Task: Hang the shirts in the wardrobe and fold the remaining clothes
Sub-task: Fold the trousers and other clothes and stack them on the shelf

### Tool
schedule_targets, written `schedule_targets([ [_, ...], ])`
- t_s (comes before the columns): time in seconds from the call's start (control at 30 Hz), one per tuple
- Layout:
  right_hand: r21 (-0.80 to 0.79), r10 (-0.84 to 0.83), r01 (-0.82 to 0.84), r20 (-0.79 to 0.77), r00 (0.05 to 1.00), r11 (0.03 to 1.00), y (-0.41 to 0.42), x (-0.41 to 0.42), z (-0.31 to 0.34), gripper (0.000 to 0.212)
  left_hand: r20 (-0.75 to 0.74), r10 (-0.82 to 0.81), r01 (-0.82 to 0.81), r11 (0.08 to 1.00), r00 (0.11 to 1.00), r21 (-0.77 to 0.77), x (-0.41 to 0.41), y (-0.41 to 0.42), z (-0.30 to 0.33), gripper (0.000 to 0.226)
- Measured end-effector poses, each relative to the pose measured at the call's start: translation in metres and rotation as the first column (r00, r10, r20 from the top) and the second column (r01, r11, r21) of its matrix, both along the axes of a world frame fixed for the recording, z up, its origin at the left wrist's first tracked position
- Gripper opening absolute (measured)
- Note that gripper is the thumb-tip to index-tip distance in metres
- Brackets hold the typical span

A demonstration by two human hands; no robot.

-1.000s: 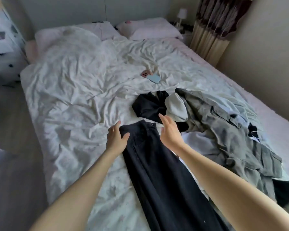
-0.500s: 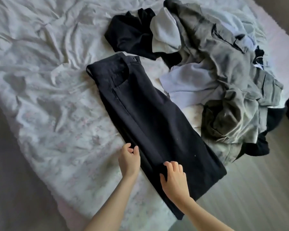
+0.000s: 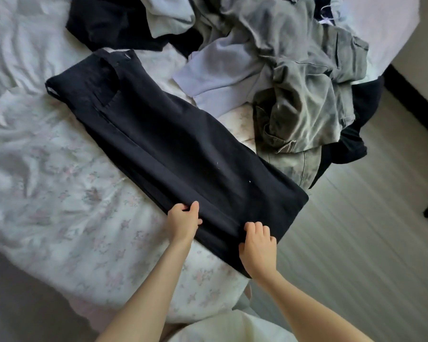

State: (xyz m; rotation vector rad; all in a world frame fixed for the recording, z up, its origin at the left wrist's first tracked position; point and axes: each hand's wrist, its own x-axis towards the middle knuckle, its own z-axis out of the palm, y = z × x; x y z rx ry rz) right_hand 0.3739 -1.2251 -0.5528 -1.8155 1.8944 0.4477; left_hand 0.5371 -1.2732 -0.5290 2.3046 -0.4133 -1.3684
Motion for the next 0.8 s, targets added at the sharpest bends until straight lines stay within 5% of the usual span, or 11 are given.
schedule_targets([
  [0.2,-0.01,-0.009,0.012,0.199,0.98,1.0,0.002,-0.021,0.007,0.02,-0.256,0.335,-0.348,0.938,0.907,-0.004,-0.028,-0.005,0.006,0.006],
  [0.33,-0.074,0.08,-0.062,0.279,0.957,0.995,0.018,-0.03,0.018,0.02,-0.378,0.373,-0.426,0.903,0.847,-0.063,-0.031,0.006,0.018,0.014],
  [0.4,-0.038,0.076,-0.067,0.357,0.931,0.997,0.025,-0.034,0.02,0.021,-0.199,0.26,-0.288,0.95,0.945,-0.125,-0.028,0.016,0.018,0.024],
  [0.47,0.008,0.027,-0.033,0.401,0.916,0.999,0.03,-0.035,0.018,0.022,0.264,-0.064,0.111,0.98,0.962,-0.167,-0.019,0.025,0.013,0.039],
  [0.53,0.01,-0.062,0.062,0.33,0.942,0.998,0.028,-0.035,0.014,0.022,0.656,-0.363,0.583,0.8,0.661,-0.144,-0.005,0.022,0.006,0.04],
  [0.6,-0.039,-0.092,0.101,0.19,0.977,0.994,0.024,-0.034,0.008,0.019,0.757,-0.58,0.881,0.474,0.301,0.013,0.008,0.01,-0.002,0.031],
  [0.7,-0.067,-0.034,0.039,0.084,0.996,0.997,0.02,-0.029,0.006,0.008,0.651,-0.744,0.947,0.083,-0.149,0.311,0.023,-0.014,-0.014,0.031],
  [0.8,-0.118,0.009,-0.005,0.031,0.999,0.993,0.017,-0.025,0.007,0.03,0.605,-0.732,0.921,-0.077,-0.313,0.383,0.026,-0.034,-0.019,0.02],
])
